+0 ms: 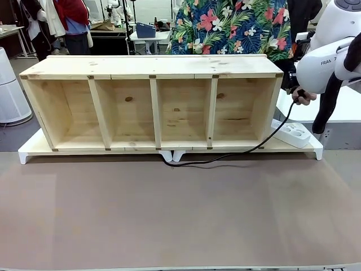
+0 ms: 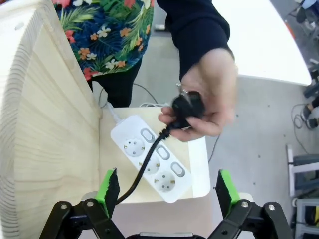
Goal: Perform cable management.
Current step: Release the Power Cable when the human grasps it.
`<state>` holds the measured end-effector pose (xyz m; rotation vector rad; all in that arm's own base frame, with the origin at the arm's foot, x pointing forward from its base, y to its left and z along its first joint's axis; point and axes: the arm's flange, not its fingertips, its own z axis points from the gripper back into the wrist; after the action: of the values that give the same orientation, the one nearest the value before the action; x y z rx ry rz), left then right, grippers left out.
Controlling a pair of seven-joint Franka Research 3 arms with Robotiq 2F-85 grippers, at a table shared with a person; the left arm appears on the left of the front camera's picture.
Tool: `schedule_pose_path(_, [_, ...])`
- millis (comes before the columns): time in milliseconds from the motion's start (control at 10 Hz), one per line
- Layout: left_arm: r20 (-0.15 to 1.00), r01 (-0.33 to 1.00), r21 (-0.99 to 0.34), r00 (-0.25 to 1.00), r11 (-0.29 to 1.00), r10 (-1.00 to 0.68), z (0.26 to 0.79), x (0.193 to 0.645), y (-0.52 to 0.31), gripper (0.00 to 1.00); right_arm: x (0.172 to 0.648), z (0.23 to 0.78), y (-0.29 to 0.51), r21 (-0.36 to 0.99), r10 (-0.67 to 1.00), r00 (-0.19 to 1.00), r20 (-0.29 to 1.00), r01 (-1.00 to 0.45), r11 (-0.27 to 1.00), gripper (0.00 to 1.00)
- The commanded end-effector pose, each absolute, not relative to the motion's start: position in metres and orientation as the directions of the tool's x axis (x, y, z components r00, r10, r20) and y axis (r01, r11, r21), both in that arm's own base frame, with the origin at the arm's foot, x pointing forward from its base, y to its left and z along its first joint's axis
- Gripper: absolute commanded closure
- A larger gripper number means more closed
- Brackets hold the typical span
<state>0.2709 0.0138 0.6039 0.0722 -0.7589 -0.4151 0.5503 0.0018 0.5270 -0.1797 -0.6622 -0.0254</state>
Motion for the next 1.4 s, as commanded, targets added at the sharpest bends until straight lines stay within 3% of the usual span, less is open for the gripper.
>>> schedule_pose_path(0, [0.659,0.331,0.203,0.650,0.921,-0.379,0.6043,0.2711,0.0135,0.00,0.5501,0.5247,0.0014,-0.160,0.030,0.798,0.602,0.084,0.984,0.00])
schedule_pose_path(1300, [0.659,0.331,0.203,0.650,0.921,-0.379,0.6043,0.2711,0.0135,0.00,0.5501,0.5247,0.0014,-0.160,0.030,0.798,0.602,0.084,0.984,0.00])
